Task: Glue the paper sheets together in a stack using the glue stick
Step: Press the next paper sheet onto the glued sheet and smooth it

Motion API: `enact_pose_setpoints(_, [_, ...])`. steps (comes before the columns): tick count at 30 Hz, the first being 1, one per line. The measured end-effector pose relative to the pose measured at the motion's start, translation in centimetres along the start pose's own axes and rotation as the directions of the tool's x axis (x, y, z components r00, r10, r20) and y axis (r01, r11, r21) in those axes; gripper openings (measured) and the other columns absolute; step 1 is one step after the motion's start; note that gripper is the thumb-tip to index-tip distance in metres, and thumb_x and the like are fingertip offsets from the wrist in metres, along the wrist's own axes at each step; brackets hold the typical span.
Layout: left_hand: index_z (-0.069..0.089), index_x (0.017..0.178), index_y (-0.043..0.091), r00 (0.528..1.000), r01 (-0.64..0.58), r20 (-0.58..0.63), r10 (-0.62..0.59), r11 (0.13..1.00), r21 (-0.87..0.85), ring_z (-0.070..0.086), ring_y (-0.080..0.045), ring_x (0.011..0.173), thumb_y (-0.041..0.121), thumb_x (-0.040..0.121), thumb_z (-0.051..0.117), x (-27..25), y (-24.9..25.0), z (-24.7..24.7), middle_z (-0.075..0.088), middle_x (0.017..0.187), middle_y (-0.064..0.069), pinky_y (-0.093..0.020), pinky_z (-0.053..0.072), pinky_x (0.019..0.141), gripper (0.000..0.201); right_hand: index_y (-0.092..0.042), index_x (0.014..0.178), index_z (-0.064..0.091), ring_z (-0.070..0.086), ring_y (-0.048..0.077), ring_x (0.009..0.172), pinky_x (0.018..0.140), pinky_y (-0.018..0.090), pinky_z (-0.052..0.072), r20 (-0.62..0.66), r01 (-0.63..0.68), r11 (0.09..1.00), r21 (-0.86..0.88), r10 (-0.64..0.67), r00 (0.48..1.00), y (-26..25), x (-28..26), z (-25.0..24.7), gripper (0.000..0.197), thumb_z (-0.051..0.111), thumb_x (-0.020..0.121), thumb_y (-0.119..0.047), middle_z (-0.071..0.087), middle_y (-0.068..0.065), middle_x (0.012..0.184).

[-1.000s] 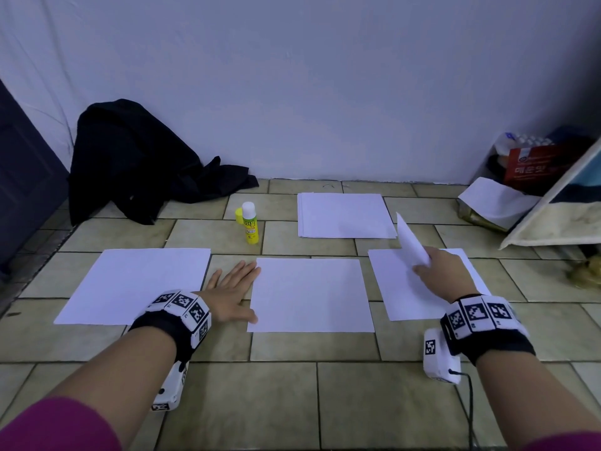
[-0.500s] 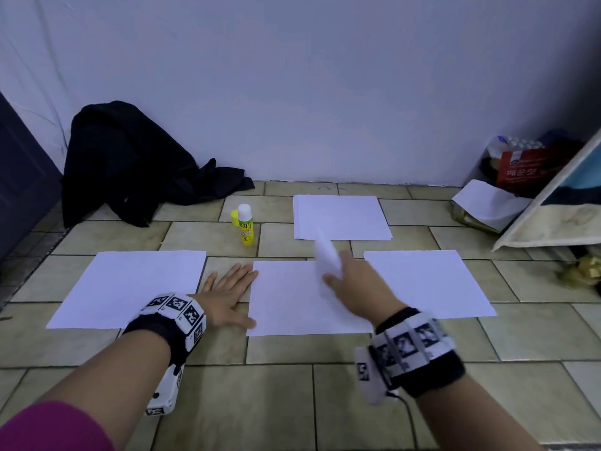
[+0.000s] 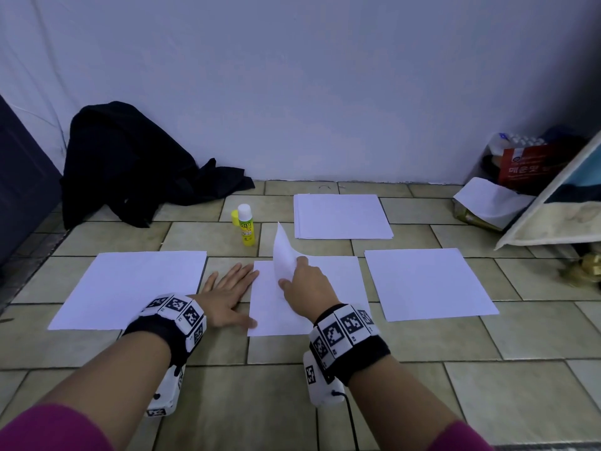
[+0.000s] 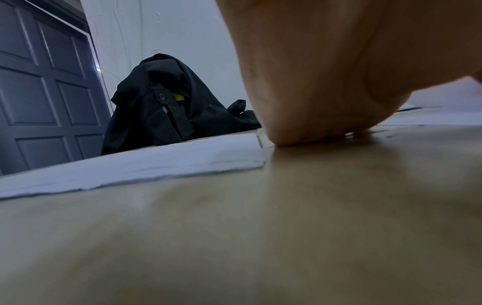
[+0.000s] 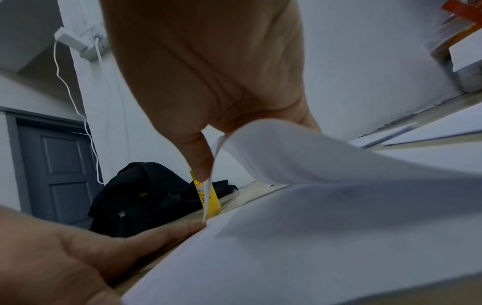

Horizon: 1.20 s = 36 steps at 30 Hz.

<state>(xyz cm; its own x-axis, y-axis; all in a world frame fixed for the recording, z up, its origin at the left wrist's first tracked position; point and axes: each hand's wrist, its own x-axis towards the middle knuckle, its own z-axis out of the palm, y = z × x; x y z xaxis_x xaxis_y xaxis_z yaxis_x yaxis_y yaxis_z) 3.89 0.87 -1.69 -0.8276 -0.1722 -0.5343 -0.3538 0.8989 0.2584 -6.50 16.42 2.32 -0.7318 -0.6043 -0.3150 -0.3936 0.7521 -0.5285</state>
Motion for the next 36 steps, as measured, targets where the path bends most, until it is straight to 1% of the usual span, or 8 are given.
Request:
enact_pose_setpoints(3, [-0.020,0.150,0.027,1.000,-0.008,-0.001,0.008,1.000,-0.009,-0.031,-0.005,0.139,0.078,0.057,0.040,-0.1,0.1,0.0,-0.028,0.155,0.011,-0.041,-0.018,0.114,0.121,-0.008,0.132,0.034,0.048,0.033,0.120,0.098,0.049,0.043,0.009,-0.015,1.000,-0.002,0.015,1.000,-0.2,-0.1,0.6,0.044,0.046,0.098,-0.032,0.052,0.015,0.126])
enact_pose_setpoints(7, [-0.021,0.149,0.027,1.000,-0.005,-0.002,0.005,1.000,0.002,-0.030,-0.006,0.139,0.079,0.055,0.038,-0.1,0.2,-0.1,-0.029,0.155,0.011,-0.041,-0.017,0.115,0.123,-0.008,0.131,0.034,0.048,0.034,0.120,0.098,0.050,0.043,0.008,-0.029,1.000,0.004,0.029,1.000,-0.3,-0.1,1.1,0.041,0.046,0.098,-0.030,0.053,0.015,0.125])
enact_pose_setpoints(9, [-0.021,0.149,0.027,1.000,-0.008,-0.002,0.008,1.000,0.004,-0.031,-0.006,0.139,0.083,0.048,0.032,-0.1,0.1,-0.1,-0.029,0.155,0.011,-0.041,-0.017,0.115,0.127,-0.008,0.130,0.035,0.048,0.034,0.119,0.098,0.050,0.044,0.006,-0.028,1.000,0.005,0.028,1.000,-0.3,-0.1,1.2,0.041,0.047,0.098,-0.030,0.053,0.015,0.125])
enact_pose_setpoints(11, [-0.021,0.149,0.027,1.000,-0.009,0.000,0.009,1.000,0.003,-0.031,-0.005,0.139,0.083,0.046,0.029,0.0,0.1,-0.1,-0.030,0.155,0.011,-0.041,-0.018,0.115,0.128,-0.008,0.129,0.036,0.049,0.034,0.118,0.097,0.050,0.044,0.004,-0.022,1.000,0.007,0.022,1.000,-0.2,-0.1,1.2,0.040,0.047,0.098,-0.029,0.054,0.015,0.124])
enact_pose_setpoints(25, [-0.022,0.149,0.028,1.000,-0.002,0.013,0.001,1.000,0.016,-0.032,-0.006,0.139,0.083,0.045,0.027,0.0,0.2,-0.1,-0.032,0.154,0.011,-0.041,-0.018,0.114,0.128,-0.008,0.129,0.036,0.048,0.035,0.119,0.099,0.053,0.043,0.008,-0.017,1.000,0.001,0.017,1.000,0.1,-0.2,1.5,0.041,0.048,0.097,-0.030,0.054,0.016,0.124])
enact_pose_setpoints(28, [-0.022,0.149,0.027,1.000,0.003,0.010,-0.003,1.000,0.010,-0.031,-0.006,0.139,0.081,0.052,0.035,-0.1,0.3,-0.1,-0.031,0.154,0.011,-0.041,-0.018,0.114,0.124,-0.008,0.130,0.036,0.048,0.035,0.119,0.098,0.052,0.043,0.009,-0.024,1.000,0.010,0.024,1.000,0.1,-0.2,1.4,0.041,0.048,0.097,-0.029,0.054,0.016,0.123])
enact_pose_setpoints(31, [-0.020,0.150,0.026,1.000,0.005,0.005,-0.005,1.000,0.000,-0.030,-0.007,0.140,0.070,0.064,0.042,-0.3,0.5,-0.2,-0.029,0.155,0.011,-0.041,-0.018,0.114,0.115,-0.007,0.130,0.035,0.048,0.034,0.119,0.097,0.051,0.044,0.009,-0.025,1.000,0.008,0.025,1.000,0.1,-0.1,1.4,0.041,0.047,0.097,-0.029,0.054,0.015,0.122])
enact_pose_setpoints(36, [-0.020,0.150,0.027,1.000,0.010,0.007,-0.010,1.000,0.003,-0.030,-0.007,0.140,0.069,0.065,0.042,-0.3,0.5,-0.2,-0.029,0.155,0.010,-0.040,-0.018,0.114,0.114,-0.007,0.130,0.035,0.047,0.034,0.120,0.098,0.051,0.043,0.003,-0.025,1.000,0.001,0.025,1.000,0.1,-0.1,1.4,0.042,0.047,0.097,-0.030,0.054,0.015,0.123])
